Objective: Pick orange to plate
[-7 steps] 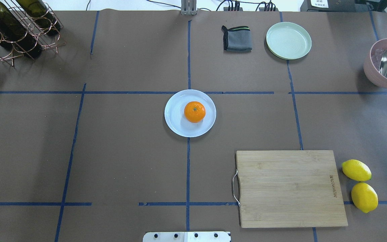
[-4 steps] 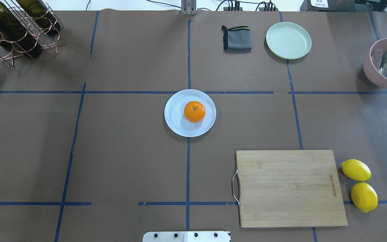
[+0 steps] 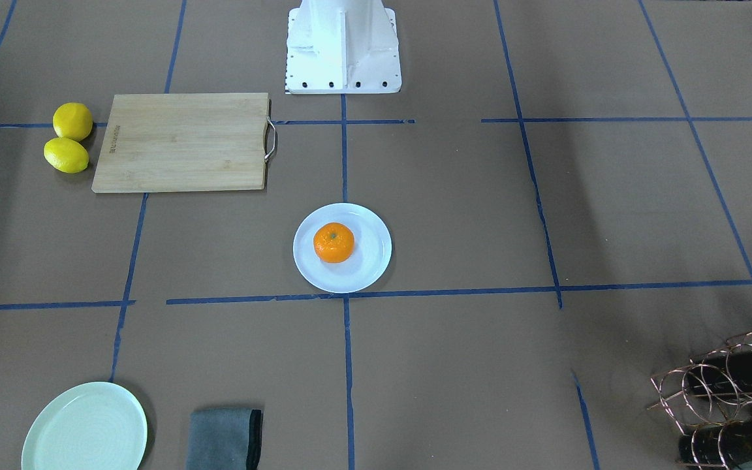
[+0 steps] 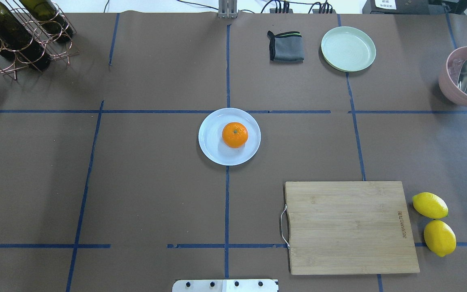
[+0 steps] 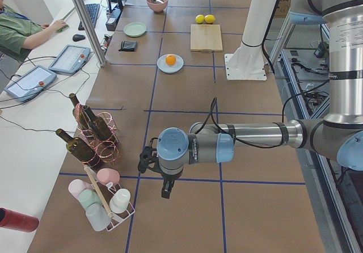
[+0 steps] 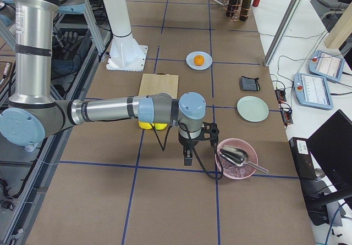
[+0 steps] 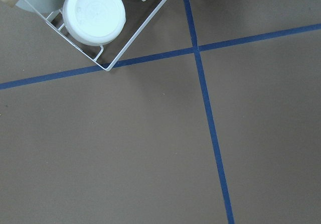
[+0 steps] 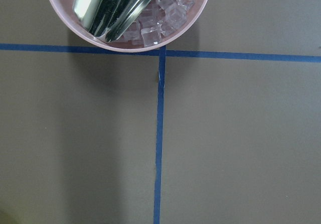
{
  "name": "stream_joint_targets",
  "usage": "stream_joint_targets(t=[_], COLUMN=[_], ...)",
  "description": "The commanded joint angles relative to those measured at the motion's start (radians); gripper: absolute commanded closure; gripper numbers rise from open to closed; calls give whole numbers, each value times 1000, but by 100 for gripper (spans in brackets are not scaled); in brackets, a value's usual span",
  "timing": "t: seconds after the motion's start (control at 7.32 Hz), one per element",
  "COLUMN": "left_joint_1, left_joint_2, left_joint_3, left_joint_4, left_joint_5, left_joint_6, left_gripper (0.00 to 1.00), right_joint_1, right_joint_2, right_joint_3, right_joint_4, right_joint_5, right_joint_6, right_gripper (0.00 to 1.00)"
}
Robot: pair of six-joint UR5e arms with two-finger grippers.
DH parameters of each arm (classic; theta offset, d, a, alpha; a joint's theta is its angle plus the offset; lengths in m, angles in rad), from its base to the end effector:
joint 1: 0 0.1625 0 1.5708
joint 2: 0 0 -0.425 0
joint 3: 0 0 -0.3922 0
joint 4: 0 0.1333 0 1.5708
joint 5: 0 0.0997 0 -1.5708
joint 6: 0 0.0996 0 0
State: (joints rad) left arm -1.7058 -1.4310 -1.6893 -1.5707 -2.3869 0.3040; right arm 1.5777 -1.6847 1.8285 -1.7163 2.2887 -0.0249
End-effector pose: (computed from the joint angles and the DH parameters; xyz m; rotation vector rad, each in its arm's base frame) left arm -0.1182 -0.4190 0.6621 0.1581 0.8017 0.1508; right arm 0.0708 -0.4389 0.6037 0.0098 -0.7178 -0.0166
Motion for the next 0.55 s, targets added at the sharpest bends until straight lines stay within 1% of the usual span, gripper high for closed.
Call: stream_joint_targets(t=[0.0, 0.41], left_joint_1=[0, 0], left_joint_2=[1, 0], left_joint_3=[0, -1], left_joint_4=[1, 1], left_joint_5=[0, 0], left_joint_6=[1, 0], left_gripper=[0, 0], right_joint_1=[1, 1], right_joint_2=[-3, -6], right_joint_3=[0, 0], right_joint_4=[0, 0], right_joint_5=[1, 8], right_joint_6=[0, -1], right_gripper=[0, 0])
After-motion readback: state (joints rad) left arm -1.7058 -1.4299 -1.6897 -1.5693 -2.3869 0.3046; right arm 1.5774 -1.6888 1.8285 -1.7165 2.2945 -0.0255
